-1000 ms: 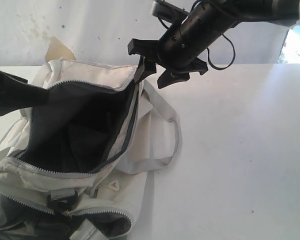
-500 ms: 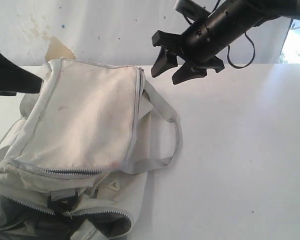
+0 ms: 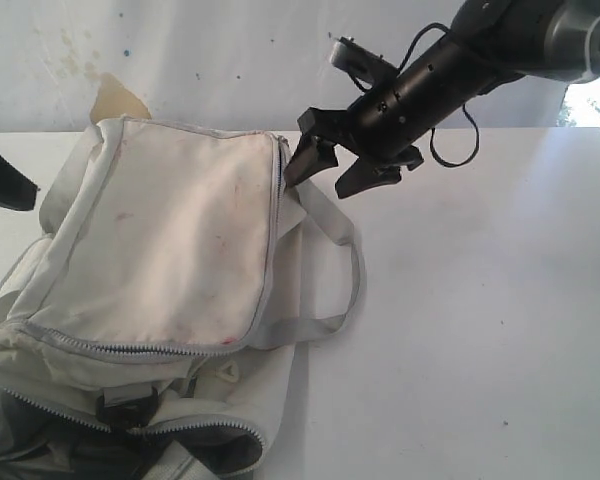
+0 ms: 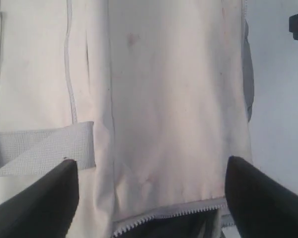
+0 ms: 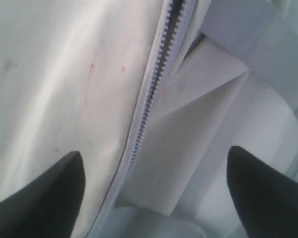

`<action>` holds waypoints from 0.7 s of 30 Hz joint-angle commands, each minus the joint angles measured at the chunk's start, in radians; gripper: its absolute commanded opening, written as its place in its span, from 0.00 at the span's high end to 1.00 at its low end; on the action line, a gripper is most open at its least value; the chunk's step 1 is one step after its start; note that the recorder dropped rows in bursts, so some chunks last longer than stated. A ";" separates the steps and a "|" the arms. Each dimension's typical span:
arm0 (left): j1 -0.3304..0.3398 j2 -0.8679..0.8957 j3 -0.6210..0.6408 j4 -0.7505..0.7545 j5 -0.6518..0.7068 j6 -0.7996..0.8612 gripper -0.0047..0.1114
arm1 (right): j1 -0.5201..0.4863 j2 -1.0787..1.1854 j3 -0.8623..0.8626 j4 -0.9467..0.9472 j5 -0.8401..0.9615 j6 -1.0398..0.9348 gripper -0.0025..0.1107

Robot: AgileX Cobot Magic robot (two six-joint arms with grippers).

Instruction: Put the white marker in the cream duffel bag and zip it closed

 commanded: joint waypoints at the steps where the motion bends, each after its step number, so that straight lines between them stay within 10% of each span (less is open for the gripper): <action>1: -0.002 0.059 0.059 -0.037 -0.095 0.000 0.06 | -0.006 0.014 -0.021 0.010 -0.128 -0.030 0.33; 21: -0.010 0.268 0.152 -0.317 -0.287 0.218 0.06 | 0.016 0.123 -0.021 0.215 -0.255 -0.264 0.33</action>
